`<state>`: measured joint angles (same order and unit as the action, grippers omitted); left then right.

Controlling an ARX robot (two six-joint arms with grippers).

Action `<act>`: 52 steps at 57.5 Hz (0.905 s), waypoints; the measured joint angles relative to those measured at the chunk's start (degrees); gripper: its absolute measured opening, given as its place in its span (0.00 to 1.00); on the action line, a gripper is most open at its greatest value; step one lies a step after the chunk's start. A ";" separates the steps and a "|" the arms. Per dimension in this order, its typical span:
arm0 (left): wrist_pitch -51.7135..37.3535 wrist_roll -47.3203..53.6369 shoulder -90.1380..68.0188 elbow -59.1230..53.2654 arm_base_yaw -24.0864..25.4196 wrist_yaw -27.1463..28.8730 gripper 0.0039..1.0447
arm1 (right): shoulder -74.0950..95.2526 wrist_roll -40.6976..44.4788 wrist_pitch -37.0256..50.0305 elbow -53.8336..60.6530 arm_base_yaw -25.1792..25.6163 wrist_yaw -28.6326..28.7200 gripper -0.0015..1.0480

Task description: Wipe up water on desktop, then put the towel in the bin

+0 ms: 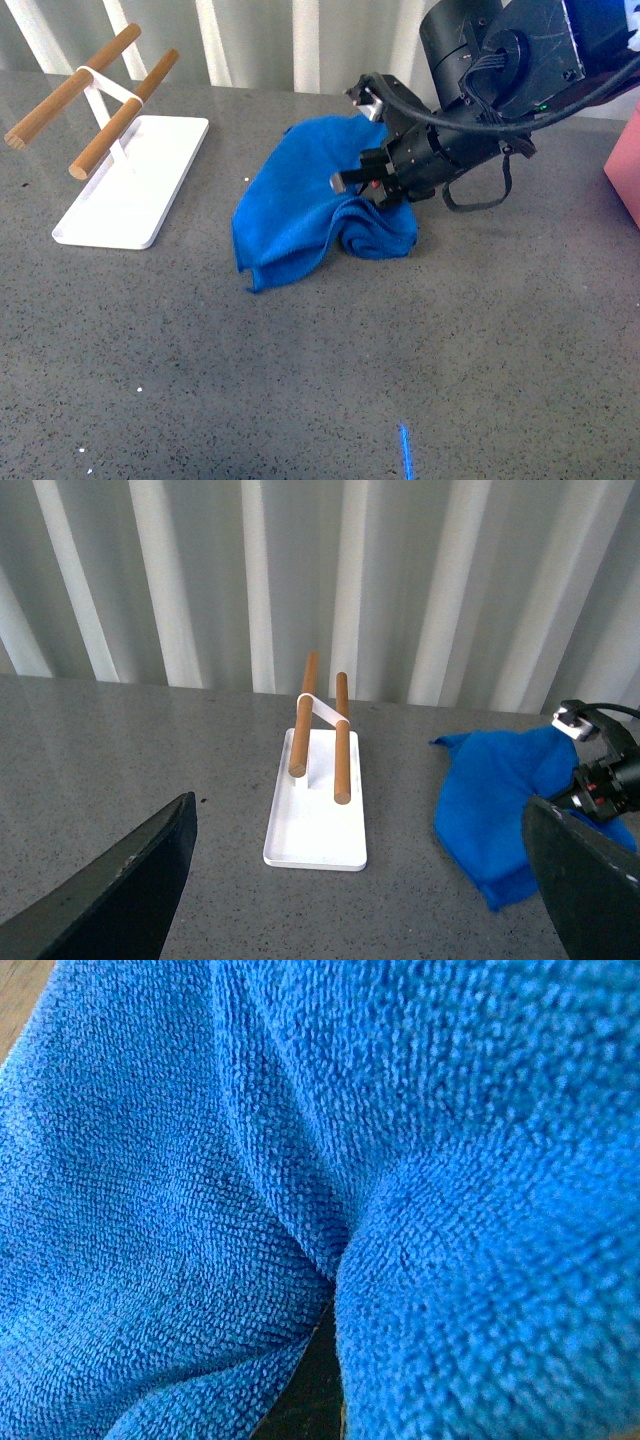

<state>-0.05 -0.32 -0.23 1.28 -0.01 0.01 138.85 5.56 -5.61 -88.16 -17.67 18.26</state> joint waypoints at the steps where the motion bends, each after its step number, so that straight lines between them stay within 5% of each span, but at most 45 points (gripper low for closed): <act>1: 0.00 0.00 0.00 0.00 0.00 0.00 0.94 | -0.85 0.79 0.00 1.42 -0.13 0.20 0.03; 25: 0.00 0.00 0.00 0.00 0.00 0.00 0.94 | -18.71 10.23 2.64 28.79 8.15 4.76 0.03; 52: 0.00 0.00 0.00 0.02 0.00 0.00 0.94 | -23.50 17.68 1.77 37.88 21.55 3.48 0.03</act>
<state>-0.05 -0.32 -0.23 1.30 -0.01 0.01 115.35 23.24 -3.84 -50.28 3.88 21.74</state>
